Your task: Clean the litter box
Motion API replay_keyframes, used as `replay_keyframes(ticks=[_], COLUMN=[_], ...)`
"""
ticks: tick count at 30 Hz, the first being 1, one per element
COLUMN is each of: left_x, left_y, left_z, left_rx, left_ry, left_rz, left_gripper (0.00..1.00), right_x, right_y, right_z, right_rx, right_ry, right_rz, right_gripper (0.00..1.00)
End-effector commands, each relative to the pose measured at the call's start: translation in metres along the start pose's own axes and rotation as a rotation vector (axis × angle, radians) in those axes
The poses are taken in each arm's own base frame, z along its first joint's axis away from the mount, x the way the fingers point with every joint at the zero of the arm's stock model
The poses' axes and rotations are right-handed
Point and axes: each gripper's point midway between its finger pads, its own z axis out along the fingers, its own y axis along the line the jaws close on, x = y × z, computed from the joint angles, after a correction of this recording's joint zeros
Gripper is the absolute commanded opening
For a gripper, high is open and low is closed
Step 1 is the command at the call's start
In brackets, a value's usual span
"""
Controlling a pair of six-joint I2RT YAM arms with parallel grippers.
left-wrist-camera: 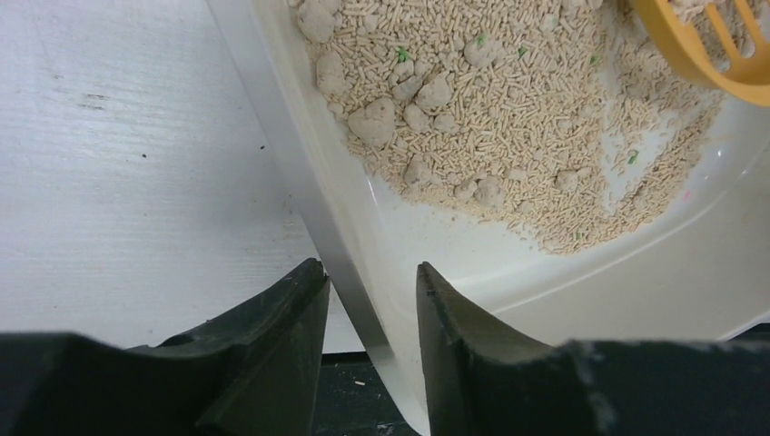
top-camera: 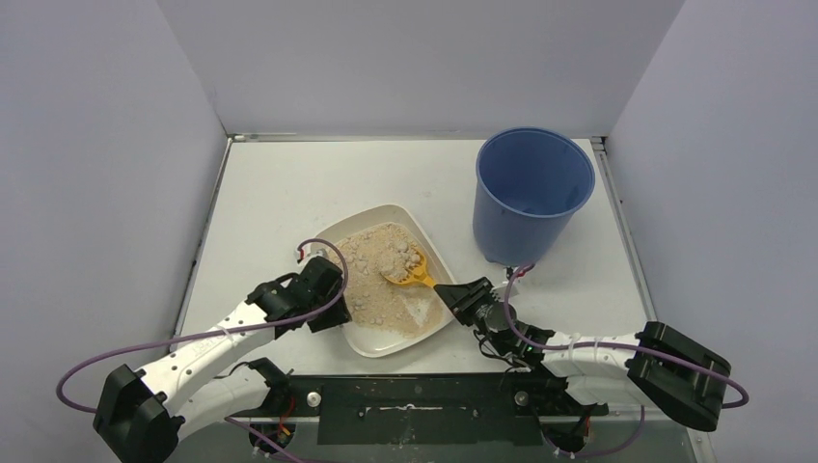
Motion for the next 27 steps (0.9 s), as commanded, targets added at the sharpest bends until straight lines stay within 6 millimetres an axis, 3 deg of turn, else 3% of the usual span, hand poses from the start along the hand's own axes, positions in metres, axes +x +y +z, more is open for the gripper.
replay_keyframes(ticks=[1,9,14,27], left_x=[-0.023,-0.047,-0.07,-0.131], left_y=[-0.01,-0.016,-0.022,-0.032], left_z=[-0.017,-0.031,-0.049,-0.111], left_rx=[0.0,-0.021,-0.021,-0.005], left_ry=[-0.075,-0.134,-0.197,-0.377], left_rz=[0.036,0.062,0.082,0.138], left_gripper=[0.41,0.5,0.54,0.62], right_x=[0.005,0.003,0.003,-0.004], right_y=[-0.057,-0.042,-0.044,0.0], right_z=[-0.012,-0.019,-0.027,-0.046], right_rx=[0.137,0.035,-0.007,-0.237], right_ry=[0.029,0.031,0.04,0.038], right_rz=[-0.141,-0.138,-0.143,-0.089], right_gripper=[0.0,0.0,0.0,0.0])
